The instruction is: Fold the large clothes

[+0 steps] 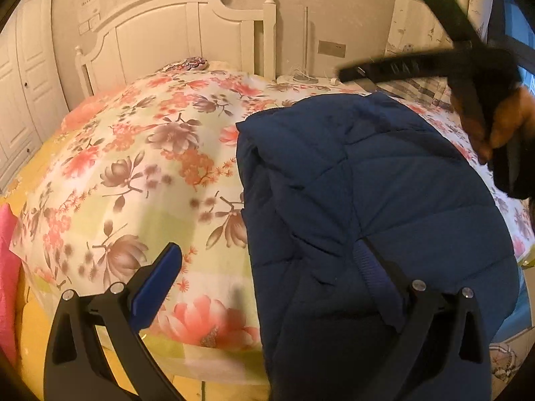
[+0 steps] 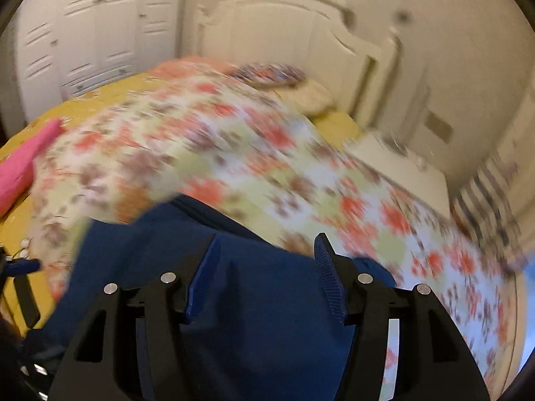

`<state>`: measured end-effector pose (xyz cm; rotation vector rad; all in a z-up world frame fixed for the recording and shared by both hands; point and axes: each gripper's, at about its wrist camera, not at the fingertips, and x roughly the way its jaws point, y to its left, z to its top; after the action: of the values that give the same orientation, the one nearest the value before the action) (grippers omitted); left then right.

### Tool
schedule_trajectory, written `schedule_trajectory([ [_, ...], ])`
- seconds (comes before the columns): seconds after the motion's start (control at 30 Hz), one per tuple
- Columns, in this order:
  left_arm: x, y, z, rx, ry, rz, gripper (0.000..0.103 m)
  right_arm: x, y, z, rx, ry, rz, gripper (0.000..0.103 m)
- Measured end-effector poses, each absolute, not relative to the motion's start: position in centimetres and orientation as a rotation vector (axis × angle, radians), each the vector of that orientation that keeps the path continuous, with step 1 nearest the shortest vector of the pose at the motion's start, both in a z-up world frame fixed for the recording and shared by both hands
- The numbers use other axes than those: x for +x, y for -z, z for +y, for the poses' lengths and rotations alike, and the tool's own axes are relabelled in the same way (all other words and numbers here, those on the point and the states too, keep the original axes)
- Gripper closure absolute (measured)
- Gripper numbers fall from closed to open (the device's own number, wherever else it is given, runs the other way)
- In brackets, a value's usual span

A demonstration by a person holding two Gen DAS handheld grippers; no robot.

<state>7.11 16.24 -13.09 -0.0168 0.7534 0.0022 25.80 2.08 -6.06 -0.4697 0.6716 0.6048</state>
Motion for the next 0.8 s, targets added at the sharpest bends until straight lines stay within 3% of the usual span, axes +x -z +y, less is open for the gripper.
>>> schedule_trajectory([
  [0.17, 7.0, 13.3, 16.4, -0.046, 0.003, 0.753, 0.002, 23.0, 5.4, 7.2, -0.598, -0.685, 0.617, 0.048],
  [0.27, 6.8, 13.3, 16.3, -0.046, -0.012, 0.743, 0.002, 24.0, 11.1, 10.9, -0.773, -0.705, 0.833, 0.048],
  [0.37, 6.9, 13.6, 16.6, -0.048, -0.026, 0.754, 0.002, 24.4, 14.1, 12.2, -0.848, -0.649, 0.858, 0.048],
  [0.8, 3.0, 14.2, 20.0, -0.291, 0.091, 0.717, 0.002, 17.8, 8.3, 6.7, -0.734, -0.779, 0.742, 0.048],
])
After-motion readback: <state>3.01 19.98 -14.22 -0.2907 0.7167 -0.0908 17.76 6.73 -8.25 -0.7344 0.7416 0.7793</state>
